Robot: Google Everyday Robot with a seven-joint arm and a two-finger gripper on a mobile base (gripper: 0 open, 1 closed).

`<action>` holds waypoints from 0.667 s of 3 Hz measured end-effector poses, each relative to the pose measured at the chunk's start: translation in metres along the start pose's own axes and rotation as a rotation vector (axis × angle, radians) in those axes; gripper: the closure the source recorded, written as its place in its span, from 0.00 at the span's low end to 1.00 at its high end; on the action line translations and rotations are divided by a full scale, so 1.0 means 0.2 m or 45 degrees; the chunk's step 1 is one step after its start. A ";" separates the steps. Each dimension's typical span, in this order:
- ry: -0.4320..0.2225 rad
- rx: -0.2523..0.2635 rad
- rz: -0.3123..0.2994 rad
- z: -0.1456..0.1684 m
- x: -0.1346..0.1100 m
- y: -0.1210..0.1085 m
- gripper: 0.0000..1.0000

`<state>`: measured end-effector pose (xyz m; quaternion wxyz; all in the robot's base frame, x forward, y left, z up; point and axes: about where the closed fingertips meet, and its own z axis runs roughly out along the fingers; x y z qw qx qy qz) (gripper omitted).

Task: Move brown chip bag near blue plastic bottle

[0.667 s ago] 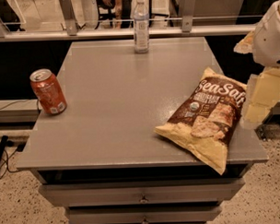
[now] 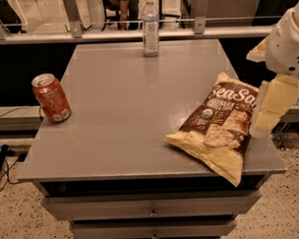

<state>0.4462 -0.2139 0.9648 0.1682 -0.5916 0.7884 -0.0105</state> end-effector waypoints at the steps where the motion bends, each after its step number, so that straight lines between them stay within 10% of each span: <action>1: -0.089 -0.037 0.120 0.16 -0.01 -0.09 0.00; 2: -0.182 -0.044 0.236 0.27 -0.02 -0.24 0.00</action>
Offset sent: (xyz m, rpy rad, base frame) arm 0.1135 -0.0094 -0.0523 0.3255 0.0154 -0.2337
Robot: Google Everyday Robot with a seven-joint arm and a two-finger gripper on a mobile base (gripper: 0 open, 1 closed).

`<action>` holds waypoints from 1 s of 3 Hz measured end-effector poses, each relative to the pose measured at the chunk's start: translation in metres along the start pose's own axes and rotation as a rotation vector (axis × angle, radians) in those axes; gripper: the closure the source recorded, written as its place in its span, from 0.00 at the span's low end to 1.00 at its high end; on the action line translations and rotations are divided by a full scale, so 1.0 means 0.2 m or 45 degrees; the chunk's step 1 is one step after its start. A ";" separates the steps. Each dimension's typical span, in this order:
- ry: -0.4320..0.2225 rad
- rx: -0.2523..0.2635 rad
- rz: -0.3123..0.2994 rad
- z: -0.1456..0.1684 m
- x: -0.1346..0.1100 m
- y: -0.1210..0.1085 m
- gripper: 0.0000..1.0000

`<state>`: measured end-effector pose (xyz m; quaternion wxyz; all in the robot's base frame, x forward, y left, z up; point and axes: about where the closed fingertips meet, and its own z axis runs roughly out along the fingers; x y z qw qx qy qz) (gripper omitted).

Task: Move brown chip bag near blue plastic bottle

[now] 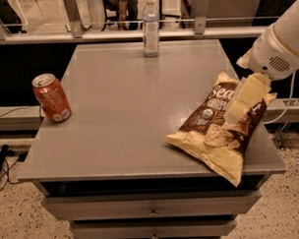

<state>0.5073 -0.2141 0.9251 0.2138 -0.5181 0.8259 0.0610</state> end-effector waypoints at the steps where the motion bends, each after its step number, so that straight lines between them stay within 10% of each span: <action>1: -0.052 -0.032 0.102 0.08 -0.02 -0.14 0.00; 3: -0.008 -0.202 0.267 0.30 0.03 -0.19 0.18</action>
Offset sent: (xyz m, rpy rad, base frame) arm 0.0564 -0.0005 -0.0587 0.1593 0.2663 -0.1276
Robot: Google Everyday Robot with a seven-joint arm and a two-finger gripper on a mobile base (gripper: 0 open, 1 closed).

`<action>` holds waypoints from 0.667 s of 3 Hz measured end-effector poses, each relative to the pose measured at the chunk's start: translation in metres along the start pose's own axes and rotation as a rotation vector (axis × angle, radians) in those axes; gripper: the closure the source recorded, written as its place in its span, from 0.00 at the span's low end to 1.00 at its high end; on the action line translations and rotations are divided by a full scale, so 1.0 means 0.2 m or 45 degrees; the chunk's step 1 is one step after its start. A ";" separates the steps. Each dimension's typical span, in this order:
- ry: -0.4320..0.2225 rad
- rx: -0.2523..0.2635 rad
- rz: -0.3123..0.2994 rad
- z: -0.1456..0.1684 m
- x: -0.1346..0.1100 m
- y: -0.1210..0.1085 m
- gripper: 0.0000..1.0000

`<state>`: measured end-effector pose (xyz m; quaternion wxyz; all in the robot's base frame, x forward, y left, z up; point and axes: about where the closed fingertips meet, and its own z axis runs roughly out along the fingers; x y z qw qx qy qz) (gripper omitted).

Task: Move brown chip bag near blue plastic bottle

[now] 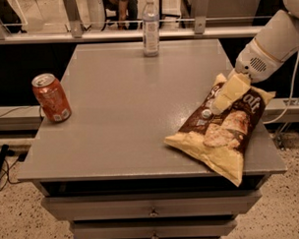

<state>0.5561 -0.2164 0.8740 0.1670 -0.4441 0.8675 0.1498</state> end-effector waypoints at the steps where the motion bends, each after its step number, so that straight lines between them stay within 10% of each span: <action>1: 0.009 -0.004 0.048 0.02 0.02 -0.03 0.41; 2: -0.032 0.041 0.070 -0.07 0.01 -0.08 0.65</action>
Offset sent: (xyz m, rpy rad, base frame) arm 0.0145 -0.0324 0.0359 0.0229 -0.0672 -0.1105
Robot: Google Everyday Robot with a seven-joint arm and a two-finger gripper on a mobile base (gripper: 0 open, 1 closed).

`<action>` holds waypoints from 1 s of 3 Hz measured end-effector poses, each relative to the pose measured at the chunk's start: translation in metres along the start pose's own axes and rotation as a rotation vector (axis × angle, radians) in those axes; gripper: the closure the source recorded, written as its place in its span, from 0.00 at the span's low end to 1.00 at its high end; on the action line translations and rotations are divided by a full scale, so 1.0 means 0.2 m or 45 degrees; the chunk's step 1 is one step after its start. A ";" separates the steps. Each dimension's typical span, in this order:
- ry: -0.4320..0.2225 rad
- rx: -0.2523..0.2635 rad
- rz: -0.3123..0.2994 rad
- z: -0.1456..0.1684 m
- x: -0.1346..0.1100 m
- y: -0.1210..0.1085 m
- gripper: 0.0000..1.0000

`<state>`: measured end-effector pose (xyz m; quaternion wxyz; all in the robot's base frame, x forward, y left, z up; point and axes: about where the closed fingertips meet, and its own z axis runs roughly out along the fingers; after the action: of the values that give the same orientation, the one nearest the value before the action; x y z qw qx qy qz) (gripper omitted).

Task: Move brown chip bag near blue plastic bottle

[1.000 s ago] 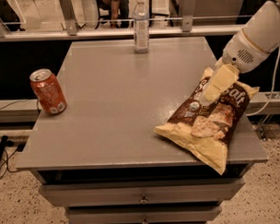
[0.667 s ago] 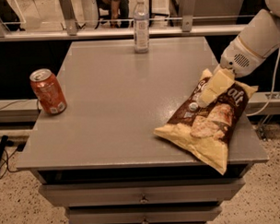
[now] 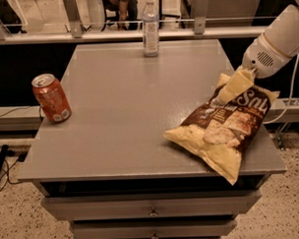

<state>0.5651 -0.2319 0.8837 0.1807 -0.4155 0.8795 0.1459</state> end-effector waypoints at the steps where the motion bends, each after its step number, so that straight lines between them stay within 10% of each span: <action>1: -0.057 0.099 0.015 -0.15 -0.03 -0.08 0.96; 3: -0.085 0.139 0.022 -0.16 -0.07 -0.10 1.00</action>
Offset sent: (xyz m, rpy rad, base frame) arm 0.0076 -0.0148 0.0215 -0.0070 -0.0579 -0.0400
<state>0.5825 -0.2470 0.9160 0.2310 -0.3922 0.8832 0.1132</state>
